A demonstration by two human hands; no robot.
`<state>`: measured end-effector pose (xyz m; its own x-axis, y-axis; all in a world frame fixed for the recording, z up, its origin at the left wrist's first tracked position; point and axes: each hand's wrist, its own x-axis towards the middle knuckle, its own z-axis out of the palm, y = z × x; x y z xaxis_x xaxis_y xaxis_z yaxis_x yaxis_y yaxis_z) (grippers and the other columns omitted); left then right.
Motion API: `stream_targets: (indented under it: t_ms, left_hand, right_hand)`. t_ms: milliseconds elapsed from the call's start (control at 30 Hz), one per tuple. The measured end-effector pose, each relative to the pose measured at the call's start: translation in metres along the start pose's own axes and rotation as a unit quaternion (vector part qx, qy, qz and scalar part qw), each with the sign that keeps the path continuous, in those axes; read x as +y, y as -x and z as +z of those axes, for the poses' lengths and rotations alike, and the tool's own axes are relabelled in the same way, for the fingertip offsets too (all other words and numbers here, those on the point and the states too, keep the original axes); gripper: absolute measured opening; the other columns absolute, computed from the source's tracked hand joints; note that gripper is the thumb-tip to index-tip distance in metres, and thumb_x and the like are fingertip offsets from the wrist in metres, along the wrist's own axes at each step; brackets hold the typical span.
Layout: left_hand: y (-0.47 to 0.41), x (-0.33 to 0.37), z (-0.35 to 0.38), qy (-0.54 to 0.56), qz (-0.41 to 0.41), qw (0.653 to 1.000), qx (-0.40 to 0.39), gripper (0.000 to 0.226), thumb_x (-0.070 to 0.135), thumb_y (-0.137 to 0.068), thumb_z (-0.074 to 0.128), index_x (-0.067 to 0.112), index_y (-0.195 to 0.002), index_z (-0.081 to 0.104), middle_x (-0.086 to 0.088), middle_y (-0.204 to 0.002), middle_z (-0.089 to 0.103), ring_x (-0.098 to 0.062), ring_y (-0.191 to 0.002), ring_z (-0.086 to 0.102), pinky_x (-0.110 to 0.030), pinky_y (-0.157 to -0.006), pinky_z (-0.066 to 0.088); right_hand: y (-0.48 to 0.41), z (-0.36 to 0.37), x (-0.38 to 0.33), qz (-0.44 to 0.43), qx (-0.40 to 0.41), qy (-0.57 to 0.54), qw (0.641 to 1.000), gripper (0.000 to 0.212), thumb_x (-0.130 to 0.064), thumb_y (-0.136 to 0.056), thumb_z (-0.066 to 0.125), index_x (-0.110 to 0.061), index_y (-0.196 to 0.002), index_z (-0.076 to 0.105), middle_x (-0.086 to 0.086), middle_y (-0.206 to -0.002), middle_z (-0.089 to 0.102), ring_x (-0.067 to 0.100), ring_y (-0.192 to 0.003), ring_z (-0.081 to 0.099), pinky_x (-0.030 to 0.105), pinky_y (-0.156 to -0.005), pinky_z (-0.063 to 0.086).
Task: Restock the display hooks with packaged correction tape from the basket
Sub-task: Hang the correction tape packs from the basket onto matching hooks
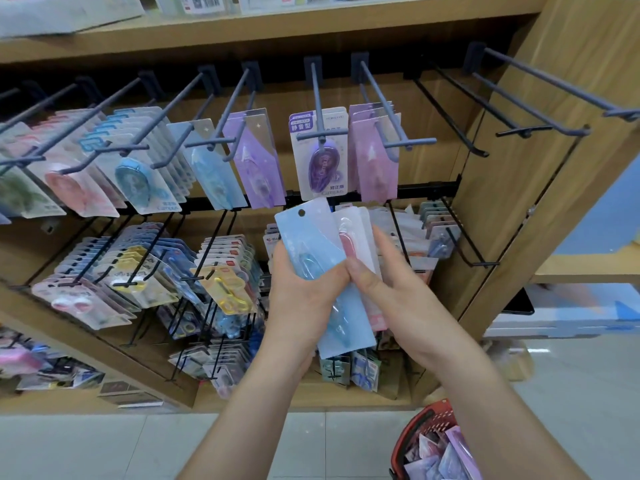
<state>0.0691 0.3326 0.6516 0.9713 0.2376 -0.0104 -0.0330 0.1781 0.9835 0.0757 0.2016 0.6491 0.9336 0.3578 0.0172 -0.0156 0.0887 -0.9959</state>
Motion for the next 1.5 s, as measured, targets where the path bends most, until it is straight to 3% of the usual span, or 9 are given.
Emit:
stream_targets:
  t_ms: [100,267,433,600,767,900,1067,1267,1500]
  left_hand:
    - [0.001,0.004,0.001,-0.014,-0.024,1.0,-0.001,0.016,0.024,-0.093,0.067,0.019,-0.107,0.064,-0.001,-0.095,0.075,-0.02,-0.087,0.073,-0.044,-0.073,0.06]
    - [-0.001,0.006,-0.003,-0.052,-0.008,0.998,0.034,0.037,0.048,-0.09,0.062,0.013,-0.093,0.069,-0.013,-0.091,0.073,-0.025,-0.08,0.067,-0.055,-0.078,0.056]
    - [-0.003,0.007,-0.011,0.001,0.027,0.995,0.101,0.017,0.017,-0.094,0.064,0.007,-0.107,0.061,-0.005,-0.088,0.067,-0.018,-0.076,0.064,-0.037,-0.066,0.054]
    - [-0.006,0.012,-0.023,0.007,0.022,0.993,0.117,0.01,0.014,-0.094,0.062,0.004,-0.097,0.062,-0.007,-0.079,0.065,-0.019,-0.07,0.061,-0.032,-0.061,0.05]
    - [-0.011,0.027,-0.037,0.09,-0.034,0.982,0.165,0.029,0.031,-0.091,0.066,0.016,-0.067,0.07,-0.008,-0.07,0.069,-0.024,-0.061,0.065,-0.036,-0.062,0.054]
    - [-0.018,0.034,-0.051,0.112,-0.033,0.97,0.211,0.034,0.03,-0.092,0.067,0.016,-0.061,0.069,-0.014,-0.077,0.067,-0.029,-0.073,0.064,-0.047,-0.076,0.054]
    - [-0.032,0.041,-0.065,0.1,0.028,0.951,0.29,0.029,0.023,-0.101,0.055,0.015,-0.073,0.053,-0.002,-0.065,0.057,-0.018,-0.06,0.055,-0.031,-0.061,0.049]
    - [-0.043,0.054,-0.079,0.087,0.076,0.943,0.311,0.021,0.02,-0.099,0.058,0.016,-0.079,0.062,0.0,-0.069,0.06,-0.02,-0.07,0.056,-0.034,-0.067,0.049]
    - [-0.059,0.079,-0.093,0.086,0.131,0.945,0.287,0.015,0.012,-0.094,0.064,0.015,-0.081,0.071,-0.004,-0.075,0.062,-0.021,-0.073,0.056,-0.037,-0.07,0.047]
  right_hand:
    - [0.0,-0.001,0.006,-0.042,0.005,0.015,0.999,0.084,-0.039,-0.088,0.07,-0.057,-0.149,0.016,-0.025,-0.15,0.042,0.002,-0.136,0.046,0.046,-0.11,0.045]
    - [-0.003,-0.001,0.01,-0.06,-0.005,0.034,0.998,0.088,-0.029,-0.078,0.079,-0.067,-0.139,0.028,-0.005,-0.153,0.044,0.019,-0.138,0.046,0.053,-0.109,0.043]
    - [-0.008,0.008,0.014,-0.065,0.018,0.013,0.998,0.065,-0.031,-0.084,0.078,-0.049,-0.132,0.039,0.002,-0.134,0.061,0.025,-0.119,0.063,0.055,-0.101,0.049]
    - [-0.013,0.017,0.016,-0.09,0.001,0.067,0.994,0.062,-0.034,-0.08,0.075,-0.058,-0.125,0.039,-0.006,-0.134,0.056,0.02,-0.121,0.059,0.053,-0.103,0.047]
    - [-0.024,0.029,0.01,-0.125,-0.068,0.148,0.979,0.037,-0.028,-0.087,0.064,-0.053,-0.113,0.056,-0.034,-0.117,0.059,-0.006,-0.116,0.053,0.017,-0.1,0.039]
    - [-0.035,0.04,0.01,-0.126,-0.079,0.165,0.975,0.041,-0.029,-0.087,0.073,-0.067,-0.091,0.059,-0.036,-0.104,0.061,-0.011,-0.103,0.055,0.008,-0.089,0.038]
    - [-0.052,0.059,0.009,-0.071,-0.133,0.066,0.986,0.018,-0.042,-0.074,0.079,-0.046,-0.085,0.065,-0.033,-0.101,0.062,0.001,-0.098,0.062,0.036,-0.084,0.058]
    - [-0.059,0.072,0.011,-0.066,-0.136,0.037,0.988,0.041,-0.053,-0.06,0.089,-0.038,-0.087,0.06,-0.026,-0.099,0.061,0.008,-0.09,0.062,0.018,-0.061,0.052]
    - [-0.069,0.099,0.002,-0.121,-0.086,-0.004,0.989,0.023,-0.04,-0.075,0.07,-0.022,-0.082,0.057,-0.019,-0.085,0.062,0.0,-0.067,0.055,0.014,-0.057,0.044]
